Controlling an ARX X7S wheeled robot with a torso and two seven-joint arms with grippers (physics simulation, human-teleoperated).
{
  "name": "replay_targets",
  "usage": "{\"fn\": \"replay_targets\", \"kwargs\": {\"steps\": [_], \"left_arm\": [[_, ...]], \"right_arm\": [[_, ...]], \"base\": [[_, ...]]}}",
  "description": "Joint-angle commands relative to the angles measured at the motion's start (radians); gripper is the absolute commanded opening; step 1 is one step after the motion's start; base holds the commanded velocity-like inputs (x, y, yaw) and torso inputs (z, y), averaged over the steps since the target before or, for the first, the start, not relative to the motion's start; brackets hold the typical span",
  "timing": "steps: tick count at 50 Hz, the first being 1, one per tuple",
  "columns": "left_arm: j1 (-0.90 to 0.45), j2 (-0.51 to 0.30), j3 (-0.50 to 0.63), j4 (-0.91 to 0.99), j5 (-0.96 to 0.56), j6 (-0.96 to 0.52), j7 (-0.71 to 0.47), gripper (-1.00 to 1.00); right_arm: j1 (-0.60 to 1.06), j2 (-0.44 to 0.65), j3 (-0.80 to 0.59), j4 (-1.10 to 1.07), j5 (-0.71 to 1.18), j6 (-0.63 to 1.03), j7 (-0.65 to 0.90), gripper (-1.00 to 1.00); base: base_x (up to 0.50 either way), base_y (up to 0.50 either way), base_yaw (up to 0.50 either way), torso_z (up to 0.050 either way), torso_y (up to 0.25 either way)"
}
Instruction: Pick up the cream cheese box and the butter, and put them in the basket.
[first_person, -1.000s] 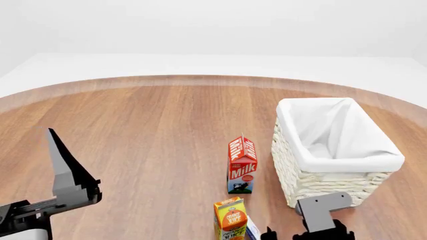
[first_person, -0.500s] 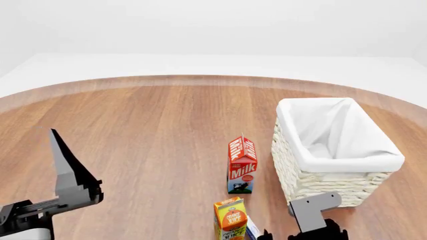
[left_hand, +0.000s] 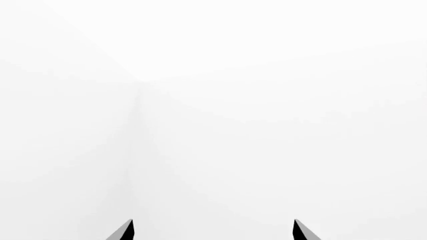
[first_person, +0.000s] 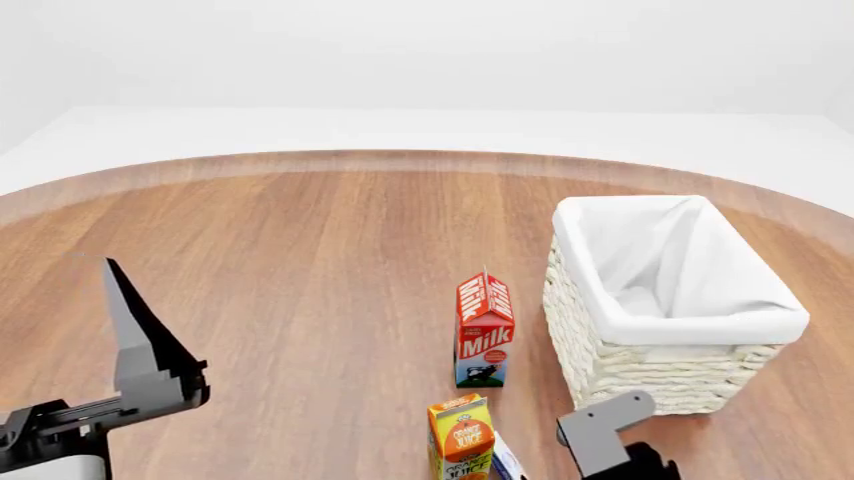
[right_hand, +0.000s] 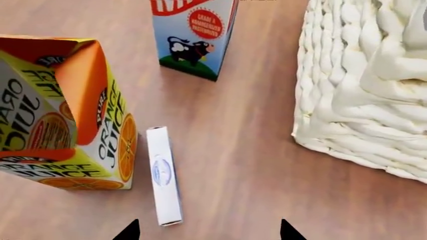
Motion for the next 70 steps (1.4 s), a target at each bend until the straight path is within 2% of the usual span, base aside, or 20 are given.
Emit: {"fn": "replay_targets", "kwargs": {"steps": [1, 50, 70], "left_arm": [[0.001, -0.003, 0.005, -0.003, 0.000, 0.002, -0.003, 1.00], [-0.005, -0.014, 0.027, -0.025, 0.003, 0.015, -0.013, 1.00], [-0.006, -0.018, 0.034, -0.030, 0.006, 0.019, -0.018, 1.00]], "right_arm": [[0.031, -0.014, -0.035, 0.012, -0.034, 0.022, -0.016, 1.00], [0.070, -0.124, -0.176, 0.184, -0.181, 0.000, -0.127, 1.00], [0.095, -0.129, -0.163, 0.229, -0.189, -0.013, -0.137, 1.00]], "base": [[0.00, 0.00, 0.00, 0.000, 0.000], [0.00, 0.00, 0.00, 0.000, 0.000], [0.00, 0.00, 0.00, 0.000, 0.000]]}}
